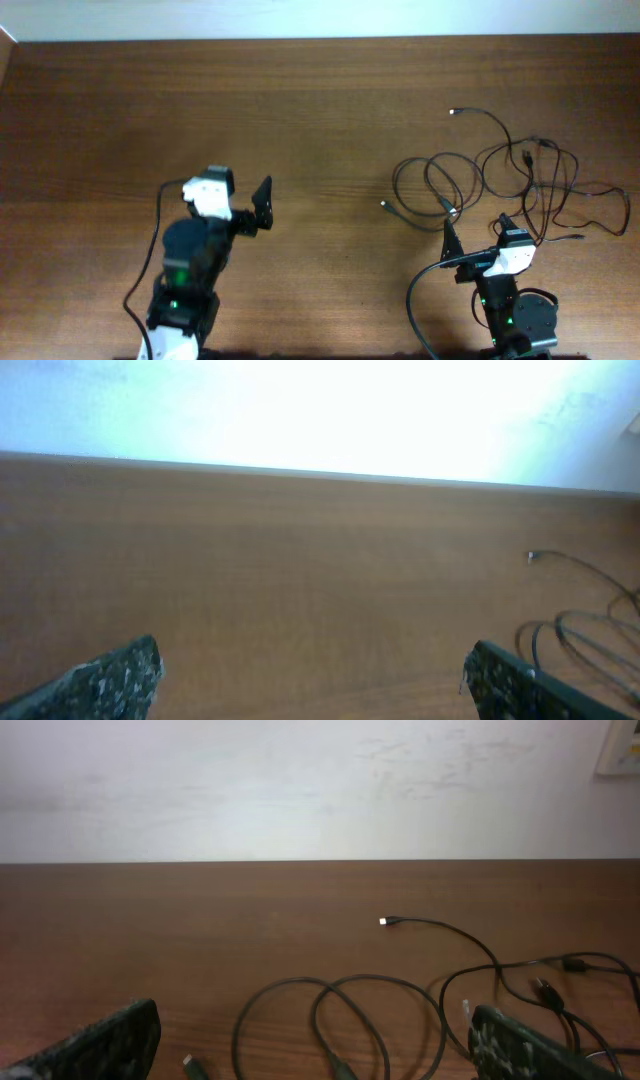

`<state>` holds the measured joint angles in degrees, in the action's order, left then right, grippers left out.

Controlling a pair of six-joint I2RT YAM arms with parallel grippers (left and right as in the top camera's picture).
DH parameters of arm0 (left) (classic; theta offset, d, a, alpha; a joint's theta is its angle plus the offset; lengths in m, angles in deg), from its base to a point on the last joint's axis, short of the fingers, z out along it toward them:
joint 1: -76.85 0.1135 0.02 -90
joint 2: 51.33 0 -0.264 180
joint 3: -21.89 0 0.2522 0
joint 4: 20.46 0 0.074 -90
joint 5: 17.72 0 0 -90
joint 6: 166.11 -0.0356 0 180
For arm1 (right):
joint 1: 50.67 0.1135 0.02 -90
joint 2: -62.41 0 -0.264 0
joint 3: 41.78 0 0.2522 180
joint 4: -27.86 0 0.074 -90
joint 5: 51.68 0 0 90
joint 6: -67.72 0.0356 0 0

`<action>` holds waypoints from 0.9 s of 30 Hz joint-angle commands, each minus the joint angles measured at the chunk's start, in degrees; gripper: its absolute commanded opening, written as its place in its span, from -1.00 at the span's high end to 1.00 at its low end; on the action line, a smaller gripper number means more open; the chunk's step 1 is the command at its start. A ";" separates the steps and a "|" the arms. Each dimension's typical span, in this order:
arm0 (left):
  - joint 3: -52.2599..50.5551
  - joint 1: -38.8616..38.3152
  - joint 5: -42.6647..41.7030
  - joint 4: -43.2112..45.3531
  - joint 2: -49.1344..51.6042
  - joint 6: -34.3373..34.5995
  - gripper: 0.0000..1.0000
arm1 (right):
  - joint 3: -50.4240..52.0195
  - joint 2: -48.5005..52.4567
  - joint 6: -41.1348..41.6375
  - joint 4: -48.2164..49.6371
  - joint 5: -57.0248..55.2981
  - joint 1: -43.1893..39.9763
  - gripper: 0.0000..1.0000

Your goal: Untangle cables

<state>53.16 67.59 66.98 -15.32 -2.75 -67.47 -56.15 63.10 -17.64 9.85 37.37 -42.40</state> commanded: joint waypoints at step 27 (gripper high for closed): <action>-17.00 2.29 4.59 -23.71 -48.30 -9.51 -0.98 | 0.28 -0.48 0.07 -0.42 -0.13 -0.42 -0.97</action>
<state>36.25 69.56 73.15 -38.60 -50.18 -75.86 -56.15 62.99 -17.79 9.85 37.37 -42.40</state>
